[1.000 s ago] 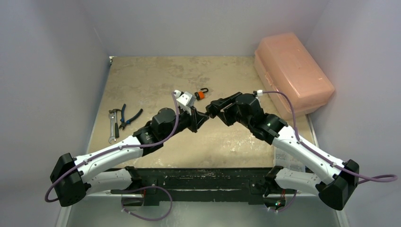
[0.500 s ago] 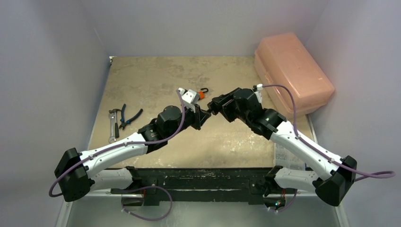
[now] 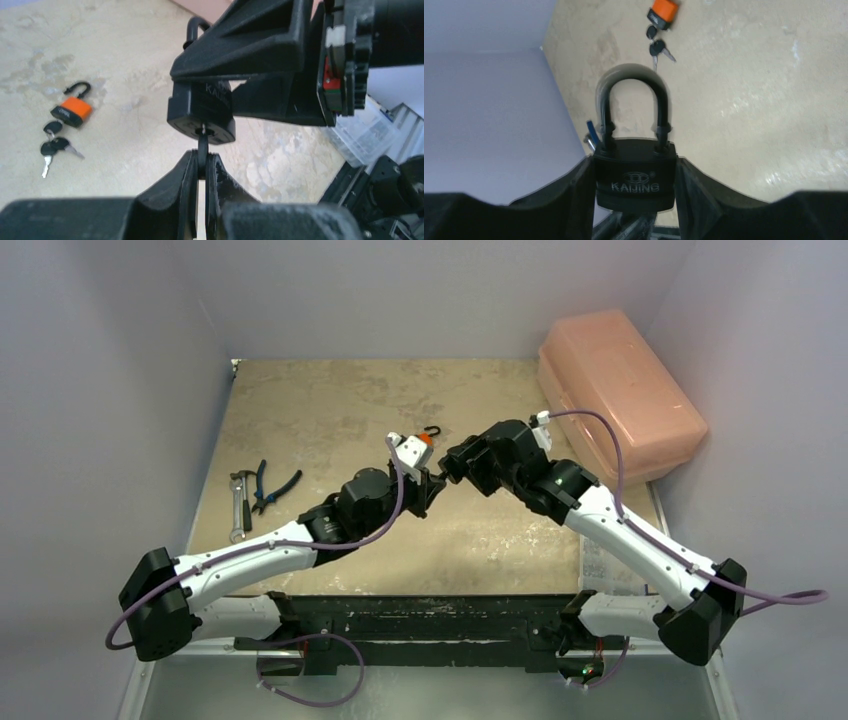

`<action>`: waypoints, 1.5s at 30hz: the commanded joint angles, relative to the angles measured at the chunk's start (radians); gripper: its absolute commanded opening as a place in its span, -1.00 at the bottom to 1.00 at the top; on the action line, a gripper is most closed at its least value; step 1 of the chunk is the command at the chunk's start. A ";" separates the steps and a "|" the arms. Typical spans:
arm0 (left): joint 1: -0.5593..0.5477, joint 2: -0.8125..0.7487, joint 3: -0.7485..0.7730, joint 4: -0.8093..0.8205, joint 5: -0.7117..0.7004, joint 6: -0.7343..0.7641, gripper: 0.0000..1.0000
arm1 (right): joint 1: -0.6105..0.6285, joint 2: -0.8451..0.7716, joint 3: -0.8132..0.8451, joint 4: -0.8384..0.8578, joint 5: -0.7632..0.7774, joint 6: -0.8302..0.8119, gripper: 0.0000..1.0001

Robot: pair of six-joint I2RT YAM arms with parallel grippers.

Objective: Unlock with the key

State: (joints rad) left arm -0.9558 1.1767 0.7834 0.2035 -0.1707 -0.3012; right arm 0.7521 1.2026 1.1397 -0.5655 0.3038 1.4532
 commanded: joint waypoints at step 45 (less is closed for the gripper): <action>-0.037 -0.083 -0.091 0.299 -0.048 -0.205 0.63 | 0.018 -0.166 -0.018 0.187 -0.082 -0.175 -1.00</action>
State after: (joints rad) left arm -0.9997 1.0794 0.7044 0.3565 -0.2234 -0.4580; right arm 0.7666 1.0786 1.1191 -0.5095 0.2363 1.2926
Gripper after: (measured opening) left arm 0.824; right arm 0.565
